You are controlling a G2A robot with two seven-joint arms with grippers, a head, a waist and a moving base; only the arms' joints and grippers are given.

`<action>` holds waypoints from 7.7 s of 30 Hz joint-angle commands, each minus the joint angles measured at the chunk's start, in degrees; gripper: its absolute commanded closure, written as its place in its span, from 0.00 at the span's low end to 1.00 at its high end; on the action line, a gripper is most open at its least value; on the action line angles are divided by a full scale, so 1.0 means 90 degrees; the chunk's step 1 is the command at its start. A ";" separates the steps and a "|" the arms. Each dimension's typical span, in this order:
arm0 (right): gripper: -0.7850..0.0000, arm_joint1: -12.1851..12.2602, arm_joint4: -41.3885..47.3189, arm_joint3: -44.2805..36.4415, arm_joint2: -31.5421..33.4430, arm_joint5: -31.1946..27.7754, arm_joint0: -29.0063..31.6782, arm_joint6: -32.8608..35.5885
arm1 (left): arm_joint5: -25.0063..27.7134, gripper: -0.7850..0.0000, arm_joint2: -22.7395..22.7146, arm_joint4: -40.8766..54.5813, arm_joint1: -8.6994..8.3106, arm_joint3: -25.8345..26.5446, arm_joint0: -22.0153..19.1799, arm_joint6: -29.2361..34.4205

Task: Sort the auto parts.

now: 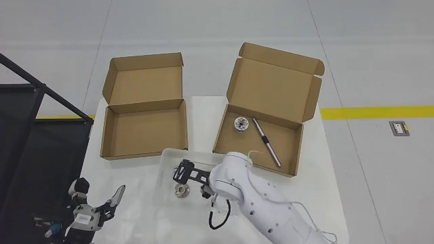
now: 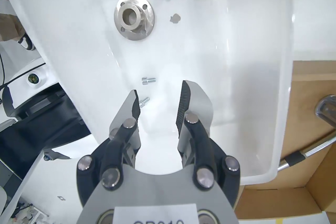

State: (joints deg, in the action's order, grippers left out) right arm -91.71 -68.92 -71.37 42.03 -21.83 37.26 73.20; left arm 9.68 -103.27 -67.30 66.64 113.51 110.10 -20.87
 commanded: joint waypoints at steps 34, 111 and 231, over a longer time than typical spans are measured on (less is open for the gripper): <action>0.58 -0.0788 0.0377 0.2453 -0.1108 0.0427 -0.0822 -0.0366 | 0.0000 0.00 0.0000 0.0000 0.0000 0.0000 0.0000 0.0000; 0.79 -0.0037 -0.0943 0.3465 0.1762 0.1413 -0.1459 -0.1774 | 0.0000 0.00 0.0000 0.0000 0.0000 0.0000 0.0000 0.0000; 0.51 0.0186 0.1277 0.1766 -0.3588 -0.2681 -0.2155 -0.1653 | 0.0000 0.00 0.0000 0.0000 0.0000 0.0000 0.0000 0.0000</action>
State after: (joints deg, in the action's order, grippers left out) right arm -90.04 -57.50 -55.45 9.72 -46.03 17.76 58.25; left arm 9.68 -103.27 -67.30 66.64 113.51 110.10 -20.87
